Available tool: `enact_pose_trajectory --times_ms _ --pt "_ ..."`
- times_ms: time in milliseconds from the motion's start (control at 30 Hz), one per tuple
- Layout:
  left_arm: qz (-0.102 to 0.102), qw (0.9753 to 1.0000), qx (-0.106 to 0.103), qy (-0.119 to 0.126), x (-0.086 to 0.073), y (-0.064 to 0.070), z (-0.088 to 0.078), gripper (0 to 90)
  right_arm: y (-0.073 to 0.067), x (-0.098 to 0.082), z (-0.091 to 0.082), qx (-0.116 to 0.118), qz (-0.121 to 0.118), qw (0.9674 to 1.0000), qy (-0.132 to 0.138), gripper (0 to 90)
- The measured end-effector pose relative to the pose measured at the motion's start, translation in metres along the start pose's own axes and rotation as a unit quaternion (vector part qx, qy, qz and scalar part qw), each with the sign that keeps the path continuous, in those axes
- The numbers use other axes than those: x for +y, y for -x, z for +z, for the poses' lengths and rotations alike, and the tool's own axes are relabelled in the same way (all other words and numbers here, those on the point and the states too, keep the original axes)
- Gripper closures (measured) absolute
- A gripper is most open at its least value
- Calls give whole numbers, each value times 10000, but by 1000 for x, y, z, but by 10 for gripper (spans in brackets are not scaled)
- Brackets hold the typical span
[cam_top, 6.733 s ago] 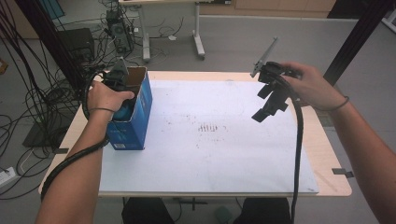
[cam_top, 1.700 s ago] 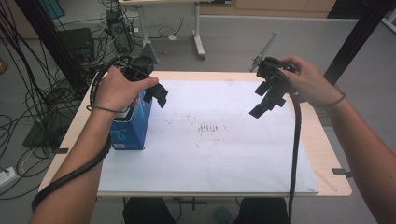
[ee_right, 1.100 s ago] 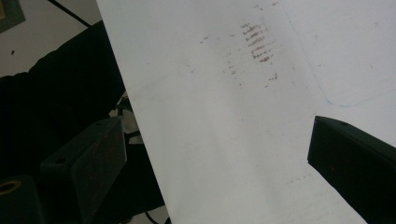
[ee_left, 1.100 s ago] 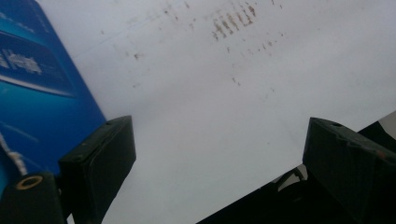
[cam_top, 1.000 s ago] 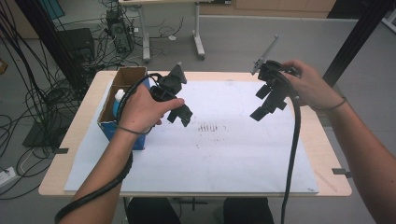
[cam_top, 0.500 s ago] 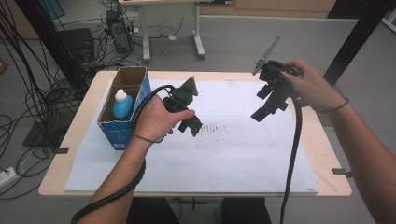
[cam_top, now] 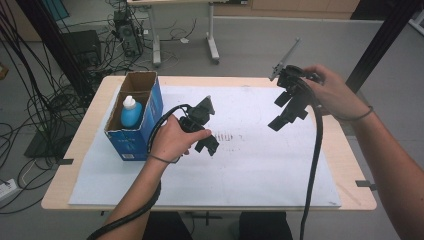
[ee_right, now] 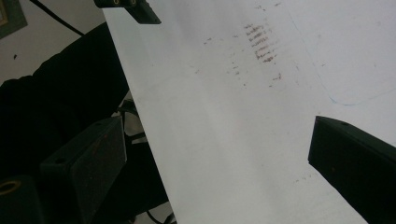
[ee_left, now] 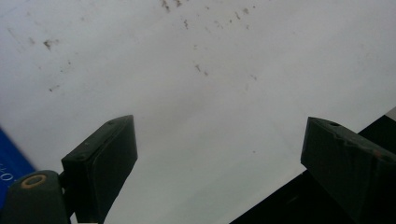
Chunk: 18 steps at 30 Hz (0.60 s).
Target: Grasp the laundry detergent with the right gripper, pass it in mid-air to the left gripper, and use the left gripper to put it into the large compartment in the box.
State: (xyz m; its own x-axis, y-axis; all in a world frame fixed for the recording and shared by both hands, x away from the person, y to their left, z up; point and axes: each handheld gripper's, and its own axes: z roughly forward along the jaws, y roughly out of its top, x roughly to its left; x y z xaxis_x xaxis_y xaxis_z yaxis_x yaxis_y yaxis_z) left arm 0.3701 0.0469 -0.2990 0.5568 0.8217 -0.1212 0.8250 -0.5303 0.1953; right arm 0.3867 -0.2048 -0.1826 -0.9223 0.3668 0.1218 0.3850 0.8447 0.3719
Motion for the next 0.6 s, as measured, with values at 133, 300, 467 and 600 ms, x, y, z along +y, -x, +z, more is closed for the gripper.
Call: enact_pose_trajectory --times_ms 133,300,467,600 --pt "67 9999 -100 -16 -1 2 3 113 1 1 1 -32 -16 10000 -27 41" --pt "95 9997 -233 -26 -1 5 6 112 2 0 2 -9 0 10000 -28 41" --pt "93 9997 -234 -27 -1 4 7 114 2 0 3 -1 10 10000 -46 41" --pt "90 9997 -232 15 0 4 6 113 2 -1 2 5 9 10000 -36 41"
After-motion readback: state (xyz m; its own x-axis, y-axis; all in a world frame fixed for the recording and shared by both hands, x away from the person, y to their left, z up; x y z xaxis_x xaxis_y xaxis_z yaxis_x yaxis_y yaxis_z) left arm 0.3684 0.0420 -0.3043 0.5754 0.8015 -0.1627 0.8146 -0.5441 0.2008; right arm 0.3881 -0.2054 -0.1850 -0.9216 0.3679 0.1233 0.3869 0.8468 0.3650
